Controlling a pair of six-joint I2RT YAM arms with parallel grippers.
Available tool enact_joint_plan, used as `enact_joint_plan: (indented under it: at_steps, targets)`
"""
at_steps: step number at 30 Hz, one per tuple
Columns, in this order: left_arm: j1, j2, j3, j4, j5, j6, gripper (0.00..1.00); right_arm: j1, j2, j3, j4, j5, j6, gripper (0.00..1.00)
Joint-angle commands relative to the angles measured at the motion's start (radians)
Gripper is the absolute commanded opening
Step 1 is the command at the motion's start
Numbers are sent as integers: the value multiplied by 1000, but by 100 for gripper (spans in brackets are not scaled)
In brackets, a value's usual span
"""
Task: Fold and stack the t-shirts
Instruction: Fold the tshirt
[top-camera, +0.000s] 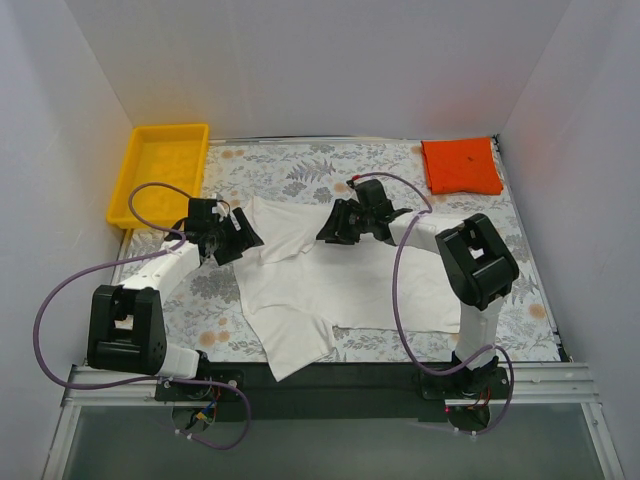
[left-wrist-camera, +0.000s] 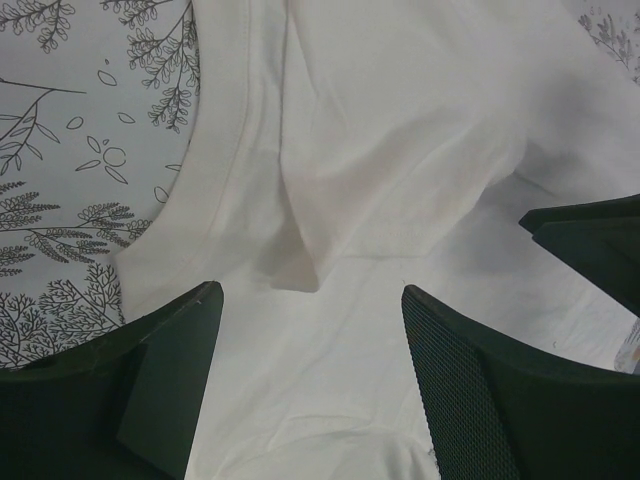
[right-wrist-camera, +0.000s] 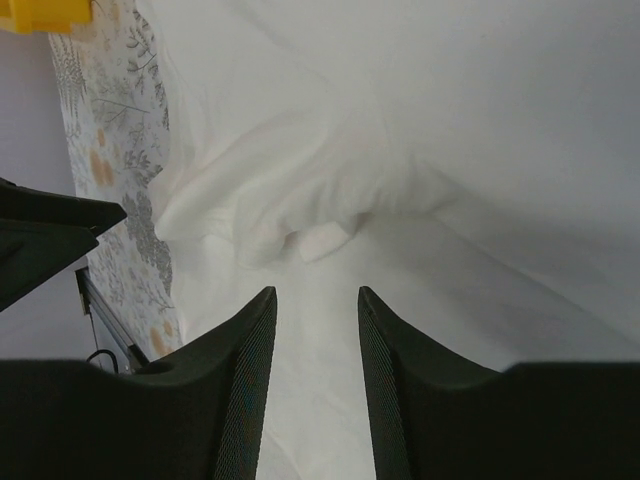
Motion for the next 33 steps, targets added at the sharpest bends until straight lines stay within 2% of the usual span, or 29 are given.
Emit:
enact_joint_plan:
  at_steps: [1,13,33]
  targets:
    - [-8,-12,-9,20,11,-9,67,36,10,31,76,67,100,39]
    - [-18,1,-9,10,-6,-9,67,107,67,29,84,180,220,35]
    - [-41,8,-9,13,-9,-7,67,130,124,66,83,190,246,34]
